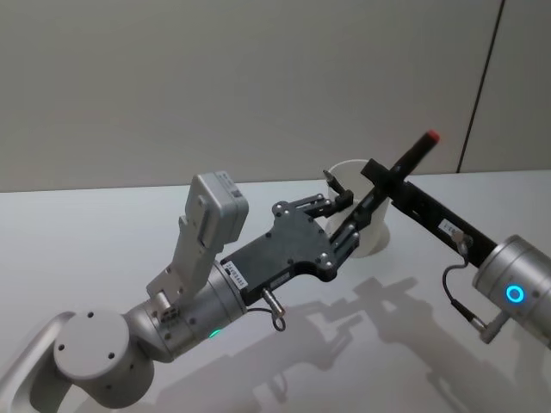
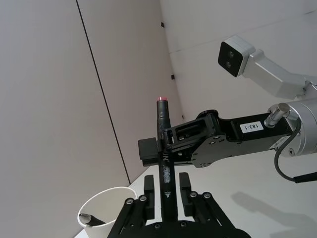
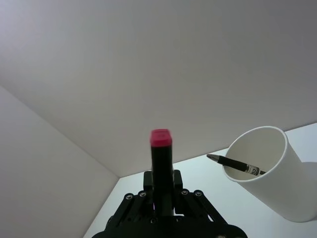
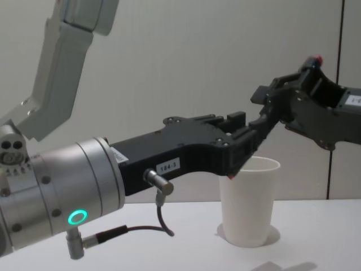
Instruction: Place the pen into the pen holder.
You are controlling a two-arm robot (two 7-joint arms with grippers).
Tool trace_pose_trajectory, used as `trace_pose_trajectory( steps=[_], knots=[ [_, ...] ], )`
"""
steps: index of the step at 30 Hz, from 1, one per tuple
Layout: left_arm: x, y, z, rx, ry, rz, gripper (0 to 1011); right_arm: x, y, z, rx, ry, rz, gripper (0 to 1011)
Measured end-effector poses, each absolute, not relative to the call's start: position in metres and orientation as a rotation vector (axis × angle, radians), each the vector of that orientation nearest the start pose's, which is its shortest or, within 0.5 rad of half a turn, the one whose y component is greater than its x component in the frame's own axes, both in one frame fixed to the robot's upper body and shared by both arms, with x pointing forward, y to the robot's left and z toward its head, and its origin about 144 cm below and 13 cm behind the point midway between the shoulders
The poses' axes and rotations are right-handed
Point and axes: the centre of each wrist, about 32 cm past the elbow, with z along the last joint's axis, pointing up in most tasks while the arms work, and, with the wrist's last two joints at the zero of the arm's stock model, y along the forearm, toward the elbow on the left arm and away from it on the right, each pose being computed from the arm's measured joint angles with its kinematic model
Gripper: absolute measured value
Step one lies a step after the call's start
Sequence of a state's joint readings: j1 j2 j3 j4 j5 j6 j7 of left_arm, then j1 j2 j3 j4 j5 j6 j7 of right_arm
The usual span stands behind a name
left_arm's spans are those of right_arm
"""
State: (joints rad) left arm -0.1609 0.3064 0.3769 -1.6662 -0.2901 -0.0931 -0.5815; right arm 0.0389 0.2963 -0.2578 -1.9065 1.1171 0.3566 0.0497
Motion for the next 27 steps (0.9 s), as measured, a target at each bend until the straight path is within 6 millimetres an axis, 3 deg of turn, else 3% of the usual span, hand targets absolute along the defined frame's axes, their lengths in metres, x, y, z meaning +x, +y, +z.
trace_pose_trajectory(
  steps=[9,11,13,20,23,27],
  knots=[
    [0.4787,0.193,1.2022,-0.1,-0.21,0.596,578,0.4416,-0.2046,1.2422,0.413,0.678,-0.859,207],
    [0.4787,0.1931,1.2021,-0.1,-0.21,0.596,608,0.4415,-0.2045,1.2422,0.413,0.678,-0.859,207],
    [0.4787,0.1931,1.2021,-0.1,-0.21,0.596,719,0.4415,-0.2045,1.2422,0.413,0.678,-0.859,207],
    [0.4787,0.1931,1.202,-0.099,-0.209,0.597,877,0.4415,-0.2044,1.2422,0.414,0.678,-0.858,207],
    [0.4787,0.1931,1.202,-0.099,-0.209,0.596,991,0.4417,-0.2046,1.2424,0.416,0.676,-0.859,207],
    [0.4787,0.1931,1.202,-0.099,-0.209,0.596,1001,0.4429,-0.2055,1.2429,0.423,0.673,-0.873,207]
  ],
)
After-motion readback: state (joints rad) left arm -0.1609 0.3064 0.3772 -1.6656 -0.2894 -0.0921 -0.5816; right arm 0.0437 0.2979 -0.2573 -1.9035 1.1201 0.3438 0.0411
